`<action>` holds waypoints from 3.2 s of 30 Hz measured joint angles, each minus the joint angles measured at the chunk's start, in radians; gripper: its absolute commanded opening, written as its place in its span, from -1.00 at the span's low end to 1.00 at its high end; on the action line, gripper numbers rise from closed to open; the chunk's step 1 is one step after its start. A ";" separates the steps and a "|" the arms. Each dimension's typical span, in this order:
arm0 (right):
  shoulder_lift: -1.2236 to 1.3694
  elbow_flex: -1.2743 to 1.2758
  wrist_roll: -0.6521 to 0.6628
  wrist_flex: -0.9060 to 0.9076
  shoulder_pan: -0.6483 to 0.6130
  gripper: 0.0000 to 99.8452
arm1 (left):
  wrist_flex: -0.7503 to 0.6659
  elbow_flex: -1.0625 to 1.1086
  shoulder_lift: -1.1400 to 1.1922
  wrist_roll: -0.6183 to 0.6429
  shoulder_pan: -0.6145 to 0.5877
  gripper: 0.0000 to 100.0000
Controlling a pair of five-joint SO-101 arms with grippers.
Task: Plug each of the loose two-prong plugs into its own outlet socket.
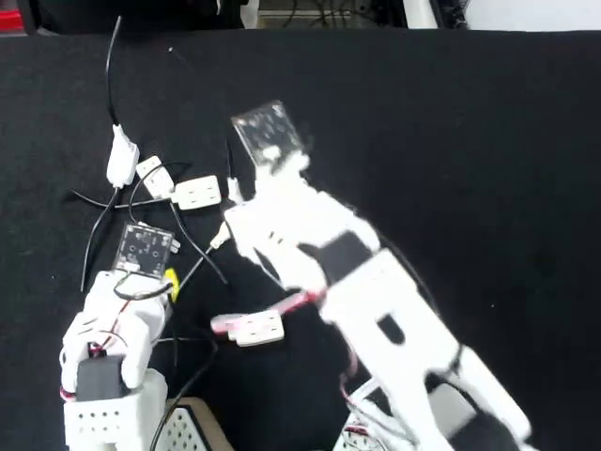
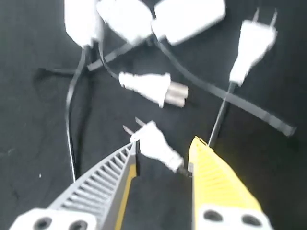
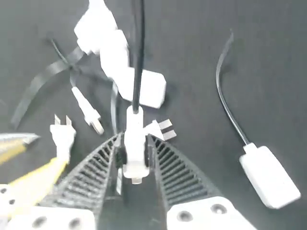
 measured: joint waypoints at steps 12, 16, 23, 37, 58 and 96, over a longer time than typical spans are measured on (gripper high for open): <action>-0.396 0.450 -0.146 -0.353 -0.008 -0.98 | -0.026 -0.140 -0.002 0.150 0.345 -0.63; -0.428 0.462 -0.149 -0.338 -0.017 -0.98 | -0.103 -0.143 -0.002 0.155 0.405 -0.63; -0.440 0.445 -0.149 -0.167 -0.064 -0.98 | -0.157 -0.143 0.000 0.158 0.408 -0.63; -0.440 0.333 -0.110 0.005 -0.071 -0.98 | -0.164 -0.143 0.000 0.184 0.342 -0.63; -0.437 0.305 -0.006 0.431 0.149 -0.98 | 0.239 -0.126 -0.003 -0.307 0.258 -0.63; -0.005 0.011 0.186 0.522 0.779 -0.98 | -0.213 -0.509 1.358 -0.358 0.778 -0.80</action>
